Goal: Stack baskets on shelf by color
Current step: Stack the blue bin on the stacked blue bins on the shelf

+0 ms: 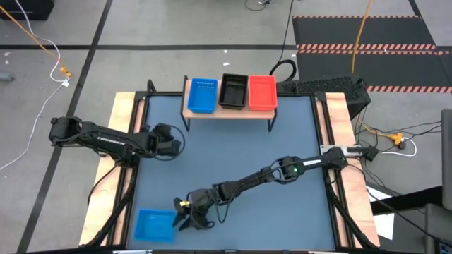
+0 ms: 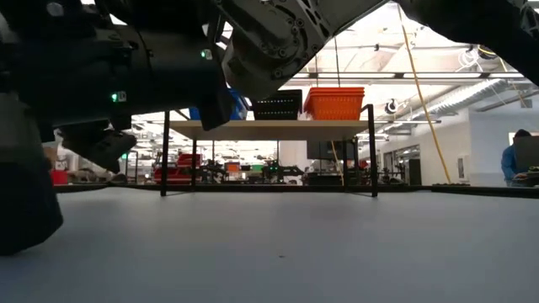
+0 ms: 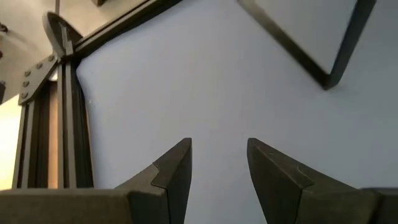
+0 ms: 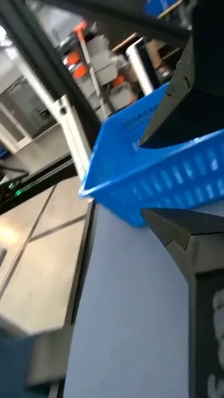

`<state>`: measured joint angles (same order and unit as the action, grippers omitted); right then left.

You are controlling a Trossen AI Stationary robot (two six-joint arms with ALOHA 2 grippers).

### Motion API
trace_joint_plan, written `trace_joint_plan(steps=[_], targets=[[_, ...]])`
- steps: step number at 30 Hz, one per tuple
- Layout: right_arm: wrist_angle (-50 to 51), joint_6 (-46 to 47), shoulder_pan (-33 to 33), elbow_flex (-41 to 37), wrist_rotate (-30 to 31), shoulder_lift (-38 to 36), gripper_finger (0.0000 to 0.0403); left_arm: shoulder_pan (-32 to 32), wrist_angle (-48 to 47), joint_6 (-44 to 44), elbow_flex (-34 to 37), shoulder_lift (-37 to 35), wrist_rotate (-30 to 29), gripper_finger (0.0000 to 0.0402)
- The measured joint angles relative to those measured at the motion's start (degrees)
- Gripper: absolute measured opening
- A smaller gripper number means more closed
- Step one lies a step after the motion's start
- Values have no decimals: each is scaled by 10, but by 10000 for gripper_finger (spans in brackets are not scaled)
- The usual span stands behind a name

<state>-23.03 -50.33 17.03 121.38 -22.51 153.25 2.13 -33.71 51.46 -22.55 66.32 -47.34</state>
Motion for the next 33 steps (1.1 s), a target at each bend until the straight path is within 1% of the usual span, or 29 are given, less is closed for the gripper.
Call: trace_joint_plan(steps=[3, 6, 10, 14, 16, 22, 25, 28, 33], targets=[[-12, 2, -1, 0, 28, 0, 160, 1, 28, -21, 0, 0, -4, 156], [-12, -3, -2, 0, 43, 1, 160, 1, 59, -51, 0, 0, -8, 156], [-13, -15, -2, 1, 43, 11, 160, 1, 86, -83, 0, 0, -8, 156], [-6, -24, -3, 2, 39, 26, 155, 1, 89, -92, 0, 0, -8, 156], [8, -42, -2, 2, 40, 26, 142, 1, 88, -92, 0, 0, -8, 156], [47, -65, -2, 2, 45, 27, 81, 1, 87, -93, 0, 0, -7, 156], [72, -80, -2, 1, 50, 28, 58, 1, 87, -93, 0, 0, -7, 156], [86, -96, -2, 1, 62, 27, 44, 1, 87, -93, 0, 0, -7, 156], [90, -93, -4, 1, 62, 27, 29, 1, 87, -93, 0, 0, -6, 156]])
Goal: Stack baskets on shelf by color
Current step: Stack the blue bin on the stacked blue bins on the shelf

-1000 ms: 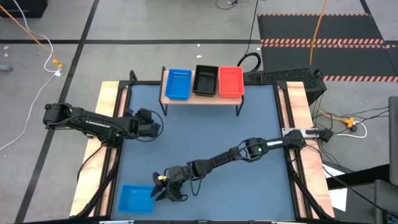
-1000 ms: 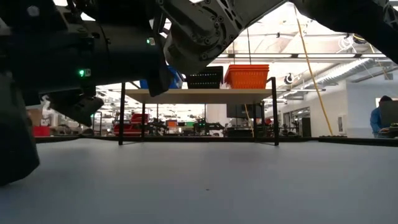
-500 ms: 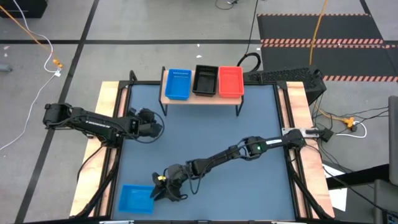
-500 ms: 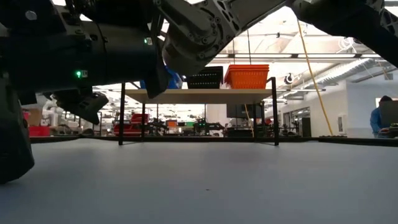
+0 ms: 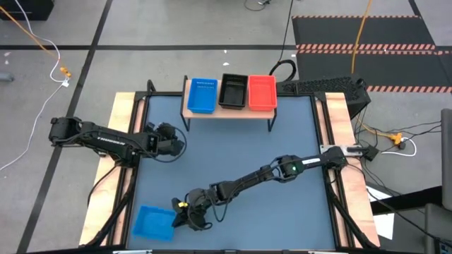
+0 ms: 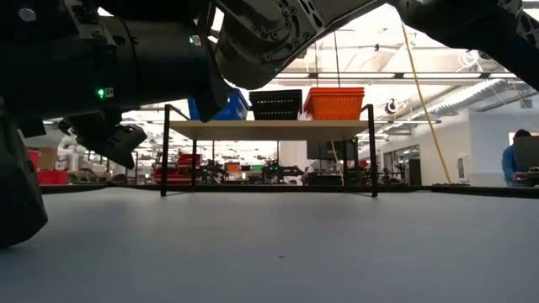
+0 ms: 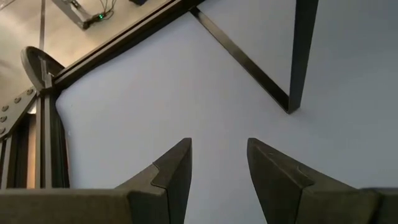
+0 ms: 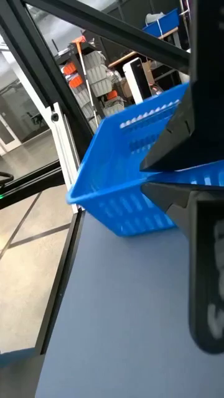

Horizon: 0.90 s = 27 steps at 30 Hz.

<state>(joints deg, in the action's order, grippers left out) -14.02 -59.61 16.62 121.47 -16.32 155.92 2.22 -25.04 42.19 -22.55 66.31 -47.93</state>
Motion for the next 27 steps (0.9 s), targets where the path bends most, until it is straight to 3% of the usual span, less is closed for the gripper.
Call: trace_joint_plan(steps=[5, 10, 23, 27], targets=[[4, 5, 0, -1, 13, -3, 11, 0, -5, -1, 0, 0, 1, 156], [82, 4, 3, -1, 47, -40, 3, 0, -16, -5, 0, 0, 1, 156], [344, 206, -28, -3, 50, -163, 1, 0, -54, 4, -2, 0, 1, 156], [362, 227, -32, -5, 44, -163, 1, 0, -52, 6, -2, 0, 1, 156]])
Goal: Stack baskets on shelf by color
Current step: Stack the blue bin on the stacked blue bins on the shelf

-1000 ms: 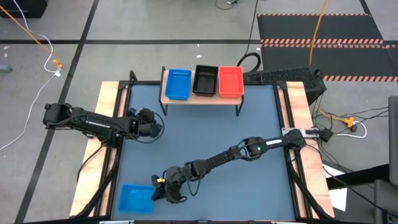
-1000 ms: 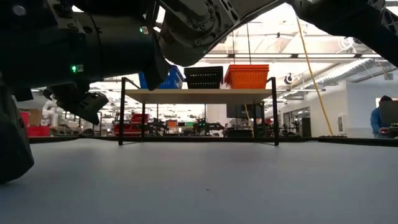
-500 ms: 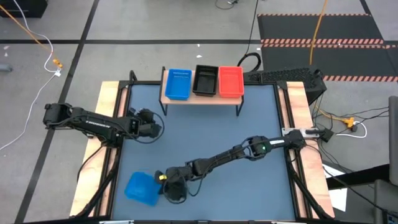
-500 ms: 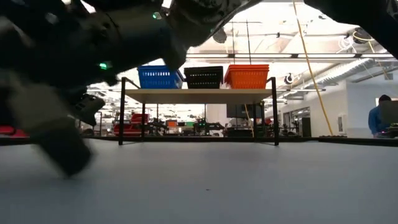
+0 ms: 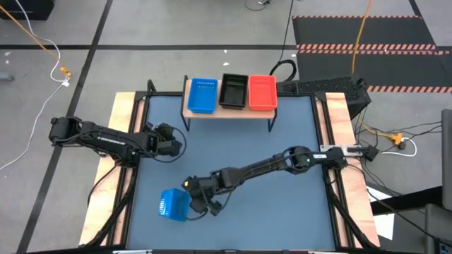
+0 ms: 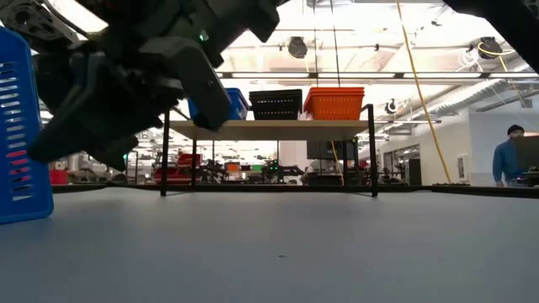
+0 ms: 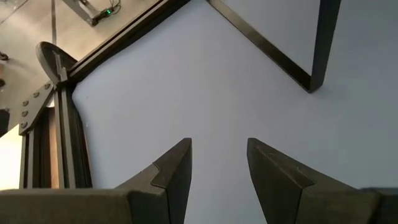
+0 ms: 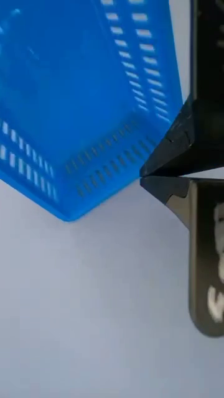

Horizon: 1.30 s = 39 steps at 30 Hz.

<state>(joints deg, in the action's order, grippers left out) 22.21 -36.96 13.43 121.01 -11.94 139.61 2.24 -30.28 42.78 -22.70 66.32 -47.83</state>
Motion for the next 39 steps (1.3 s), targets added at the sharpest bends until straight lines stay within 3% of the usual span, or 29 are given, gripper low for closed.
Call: trace_joint_plan(steps=[5, 10, 14, 20, 26, 30, 33, 39], targets=[[-74, -44, 0, -41, 0, -5, 5, 0, 0, 4, 0, 0, 3, 156], [-232, -58, 0, -127, 12, 1, 47, 0, 0, 6, 0, 0, 4, 156], [-336, -78, 2, -176, 94, -19, 92, 0, 0, 10, 0, 0, 4, 156], [-380, -131, 7, -236, 164, -95, 149, 0, 1, 10, 0, 0, 4, 156], [-446, -179, 5, -283, 161, -165, 182, 0, 4, 13, 0, 0, 4, 156], [-498, -226, 1, -287, 86, -164, 202, 0, 9, 14, 0, 0, 4, 156], [-513, -221, -2, -271, 30, -140, 212, 0, 13, 14, 0, 0, 1, 156], [-485, -225, -5, -161, 11, -48, 214, 15, 31, 13, 0, 0, -16, 156]])
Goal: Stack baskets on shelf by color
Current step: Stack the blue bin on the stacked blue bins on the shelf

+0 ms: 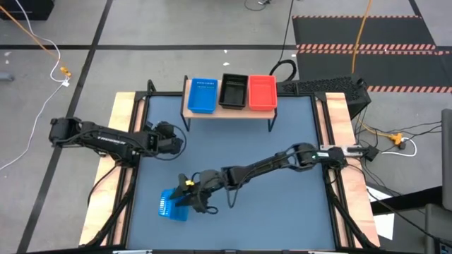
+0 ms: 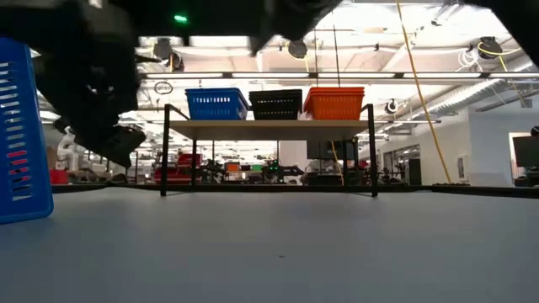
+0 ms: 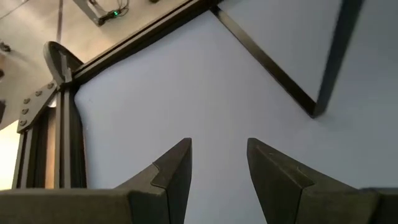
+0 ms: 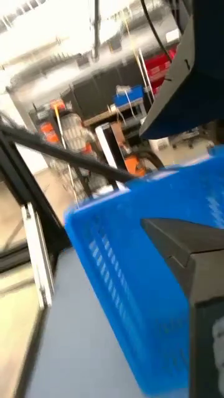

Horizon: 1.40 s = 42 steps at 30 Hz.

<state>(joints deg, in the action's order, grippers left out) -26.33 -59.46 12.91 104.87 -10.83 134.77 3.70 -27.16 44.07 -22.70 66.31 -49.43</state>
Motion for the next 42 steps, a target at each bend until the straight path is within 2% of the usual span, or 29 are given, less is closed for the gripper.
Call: trace_joint_plan(steps=[4, 10, 13, 17, 19, 20, 30, 35, 38, 42], targets=[[31, -1, 0, 77, 2, 49, 215, 16, 2, -1, 0, 0, -1, 156], [86, -13, -4, 123, 9, 85, 198, 19, -6, -3, 0, 0, 11, 156], [85, -15, -7, 115, 26, 87, 159, 19, -12, -2, 0, 0, 15, 156], [96, 7, -6, 110, 87, 76, 68, 19, -22, 0, 0, 0, 26, 156], [131, 14, -5, 110, 111, 61, 23, 19, -31, 2, 0, 0, 30, 156], [157, 18, -5, 110, 118, 54, 13, 19, -36, 6, 0, 0, 30, 156], [507, 194, -3, 106, 185, -62, 2, 19, -77, 49, 0, 0, 31, 156], [645, 256, -18, 106, 240, -118, 1, 19, -76, 56, 0, 0, 35, 156], [714, 290, -33, 106, 270, -148, 1, 17, -63, 21, 0, 0, 58, 156], [774, 364, -71, 106, 272, -187, 1, -8, 7, -78, 0, 0, 91, 156]])
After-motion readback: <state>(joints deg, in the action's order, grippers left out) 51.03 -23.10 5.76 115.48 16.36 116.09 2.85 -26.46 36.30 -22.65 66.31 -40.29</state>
